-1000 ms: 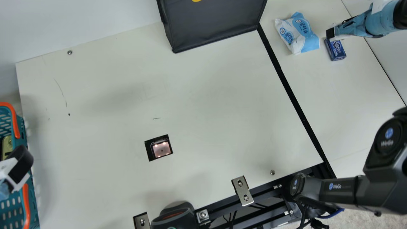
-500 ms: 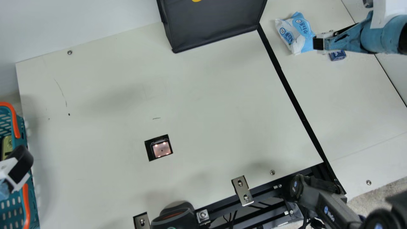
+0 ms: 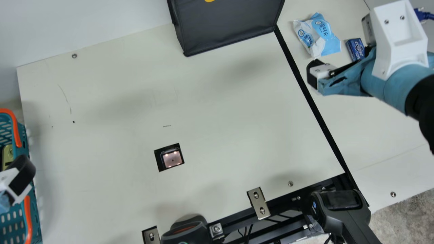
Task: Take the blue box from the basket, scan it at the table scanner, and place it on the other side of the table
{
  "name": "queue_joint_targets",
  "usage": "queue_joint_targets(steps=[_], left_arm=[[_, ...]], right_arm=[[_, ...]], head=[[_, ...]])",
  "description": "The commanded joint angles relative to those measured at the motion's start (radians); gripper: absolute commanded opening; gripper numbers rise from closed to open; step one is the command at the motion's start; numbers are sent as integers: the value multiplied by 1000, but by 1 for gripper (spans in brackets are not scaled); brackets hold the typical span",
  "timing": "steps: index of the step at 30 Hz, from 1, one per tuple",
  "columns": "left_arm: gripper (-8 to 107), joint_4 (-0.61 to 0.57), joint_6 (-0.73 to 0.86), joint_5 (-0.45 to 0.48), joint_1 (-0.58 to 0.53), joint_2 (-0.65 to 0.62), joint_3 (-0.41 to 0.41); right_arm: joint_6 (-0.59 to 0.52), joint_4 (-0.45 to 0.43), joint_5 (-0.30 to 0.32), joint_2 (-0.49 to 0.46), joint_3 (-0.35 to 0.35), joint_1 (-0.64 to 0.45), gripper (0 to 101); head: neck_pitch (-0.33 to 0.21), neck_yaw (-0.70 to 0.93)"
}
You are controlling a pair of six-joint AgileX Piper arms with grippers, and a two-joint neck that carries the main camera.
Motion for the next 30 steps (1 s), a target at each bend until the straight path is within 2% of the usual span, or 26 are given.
queue_joint_targets(steps=[1, 2, 7, 18, 25, 27, 30], left_arm=[[90, 0, 0, 0, 0, 0, 0], [90, 0, 0, 0, 0, 0, 0], [90, 0, 0, 0, 0, 0, 0], [90, 0, 0, 0, 0, 0, 0], [90, 122, -102, 50, -75, -54, -60], [90, 157, -131, 65, -97, -70, -78], [90, 210, -175, 87, -129, -93, -103]], right_arm=[[108, -42, 6, -34, 3, 116, 95], [29, -18, 3, -17, 2, 31, 95], [111, -37, 12, -40, 3, 116, 95], [113, -37, 14, -40, 3, 117, 95], [149, -7, 131, -135, -80, 240, 95], [149, -4, 120, -130, -76, 223, 95], [149, -4, 136, -140, -83, 242, 95]], head=[[-26, -2], [-26, -2], [-26, -2], [-26, -2], [-26, 161], [-26, 208], [-26, 277]])
